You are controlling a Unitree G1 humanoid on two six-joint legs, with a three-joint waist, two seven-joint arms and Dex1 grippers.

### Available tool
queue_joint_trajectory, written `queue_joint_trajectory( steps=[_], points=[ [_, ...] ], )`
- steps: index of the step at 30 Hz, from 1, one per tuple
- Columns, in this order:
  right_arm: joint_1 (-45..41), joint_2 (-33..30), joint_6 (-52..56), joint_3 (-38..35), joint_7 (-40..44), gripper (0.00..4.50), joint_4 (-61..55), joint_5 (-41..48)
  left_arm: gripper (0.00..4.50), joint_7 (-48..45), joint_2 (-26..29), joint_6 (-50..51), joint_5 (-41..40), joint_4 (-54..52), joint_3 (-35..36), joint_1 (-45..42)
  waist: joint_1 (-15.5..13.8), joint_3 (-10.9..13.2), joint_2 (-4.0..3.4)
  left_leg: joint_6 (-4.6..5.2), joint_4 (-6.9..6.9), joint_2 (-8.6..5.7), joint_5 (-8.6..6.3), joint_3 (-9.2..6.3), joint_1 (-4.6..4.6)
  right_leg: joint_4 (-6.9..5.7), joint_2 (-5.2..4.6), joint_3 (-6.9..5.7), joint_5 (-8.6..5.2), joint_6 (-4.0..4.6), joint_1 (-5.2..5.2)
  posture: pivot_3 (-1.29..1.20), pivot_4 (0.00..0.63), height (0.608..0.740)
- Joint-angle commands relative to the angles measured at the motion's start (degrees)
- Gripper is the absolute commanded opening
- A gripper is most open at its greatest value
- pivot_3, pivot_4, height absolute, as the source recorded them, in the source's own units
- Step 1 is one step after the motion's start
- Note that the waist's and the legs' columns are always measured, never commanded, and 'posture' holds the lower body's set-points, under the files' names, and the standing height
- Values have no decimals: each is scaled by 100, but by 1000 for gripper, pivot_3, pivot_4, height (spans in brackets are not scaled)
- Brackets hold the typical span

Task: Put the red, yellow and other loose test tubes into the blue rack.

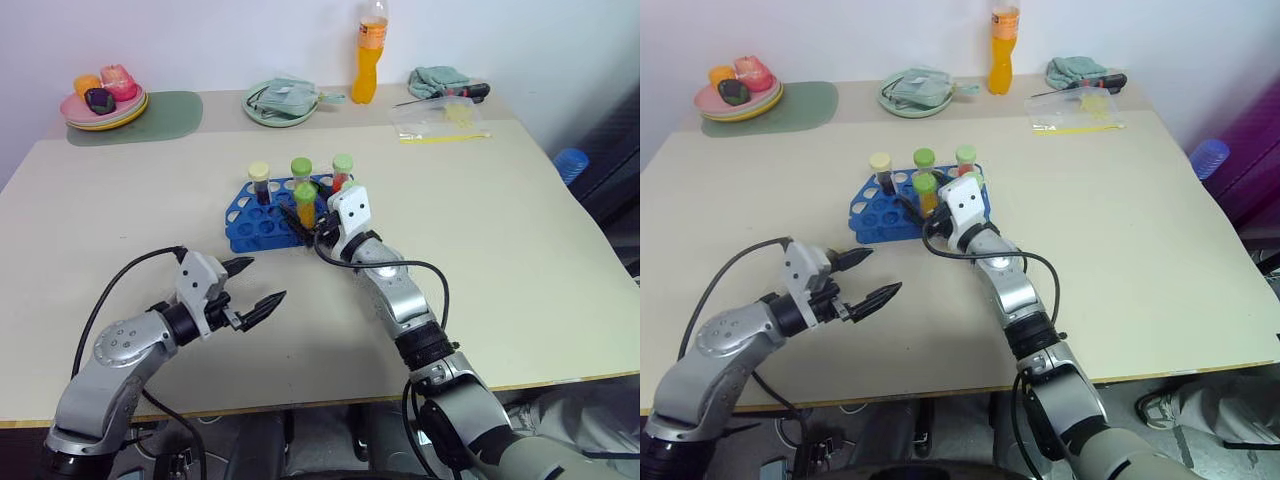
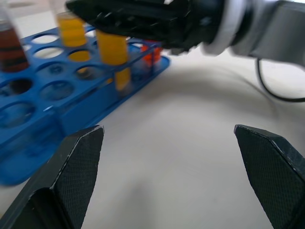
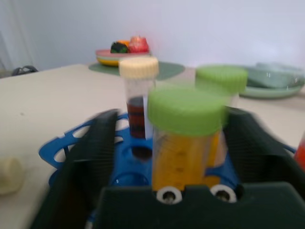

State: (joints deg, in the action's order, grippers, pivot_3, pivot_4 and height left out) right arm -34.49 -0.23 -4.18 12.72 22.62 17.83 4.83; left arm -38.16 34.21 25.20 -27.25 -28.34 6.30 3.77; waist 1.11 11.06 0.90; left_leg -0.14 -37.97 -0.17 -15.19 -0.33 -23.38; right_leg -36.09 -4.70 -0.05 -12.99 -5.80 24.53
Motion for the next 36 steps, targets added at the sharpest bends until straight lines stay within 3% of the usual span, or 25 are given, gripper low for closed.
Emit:
queue_joint_trajectory(
  steps=[1, 5, 8, 9, 10, 13, 18, 24, 31, 34, 36],
  points=[
    [75, -225, 361, 224, 459, 4173, -1216, 39, 4500, 151, 268, 605, -540, -194, 784, -36, -1, 0, 0, 0, 0, 0, 0, 0, 0, 0, 0, 0, 0, 0, 1, 0, 150, 740],
    [193, -935, 1550, 426, 1189, 4173, -2362, 205, 4500, 583, 1082, 1961, -735, -109, 1376, -503, -55, -1, 1, 0, -2, -1, 0, -6, 0, -1, 0, -3, 0, -1, -2, 0, 150, 740],
    [300, -1512, 2036, 526, 1751, 4173, -2978, 339, 4500, 472, 1858, 2809, -779, -14, 1212, -900, -51, -1, 3, -3, -7, -5, 2, -15, 0, 1, -1, -10, -7, 10, -11, 0, 150, 740],
    [331, -1681, 2169, 515, 1910, 4173, -3157, 415, 4500, 441, 2098, 3126, -808, 24, 1078, -1076, -43, 0, 2, -3, -6, -6, 2, -11, 1, 5, -1, -9, -9, 14, -11, 0, 150, 740],
    [369, -1970, 2234, 478, 2209, 4173, -3386, 529, 4500, 345, 2449, 4129, -1012, 308, 687, -1679, -37, 0, 2, -4, -5, -7, 2, -10, 1, 4, -2, -8, -9, 13, -10, 0, 150, 740],
    [447, -2596, 2467, 365, 2829, 4173, -3814, 836, 4500, -42, 3153, 5498, -945, 826, -794, -3243, -61, 10, 20, -6, -7, -22, 4, -11, -4, 1, 6, -16, -4, -7, -12, 0, 150, 740],
    [592, -3032, 2712, 363, 3299, 4173, -4110, 1133, 4500, -517, 3037, 5907, -744, 1614, -2114, -4674, 2, 11, 19, -5, 3, -20, 3, -5, 1, 1, 14, -8, -5, -10, -6, 0, 150, 740],
    [718, -3155, 2860, 320, 3275, 4173, -4287, 1130, 4500, -916, 2877, 5802, -99, 2541, -3562, -5617, -25, 13, 23, -5, 0, -16, 4, 1, -6, -3, 21, -9, -9, -7, 0, 0, 150, 740],
    [916, -3007, 2851, 429, 2947, 4173, -4373, 953, 4500, -1219, 2695, 5814, 286, 2947, -4164, -5906, -47, 14, 25, -6, -6, -17, 4, 0, -10, -2, 15, -9, -8, -7, -1, 0, 150, 740],
    [917, -2913, 2840, 440, 2787, 4214, -4346, 881, 3623, -1141, 2535, 5889, 388, 3062, -4125, -5869, -47, 13, 27, -5, -10, -17, 4, -3, -10, -4, 13, -8, -8, -8, -2, 0, 150, 740],
    [906, -2881, 2815, 459, 2736, 4214, -4317, 832, 2633, -1121, 2470, 5956, 411, 3109, -4059, -5853, -42, 13, 27, -5, -11, -17, 4, -4, -10, -3, 13, -9, -8, -8, -2, 0, 150, 740]
  ],
)
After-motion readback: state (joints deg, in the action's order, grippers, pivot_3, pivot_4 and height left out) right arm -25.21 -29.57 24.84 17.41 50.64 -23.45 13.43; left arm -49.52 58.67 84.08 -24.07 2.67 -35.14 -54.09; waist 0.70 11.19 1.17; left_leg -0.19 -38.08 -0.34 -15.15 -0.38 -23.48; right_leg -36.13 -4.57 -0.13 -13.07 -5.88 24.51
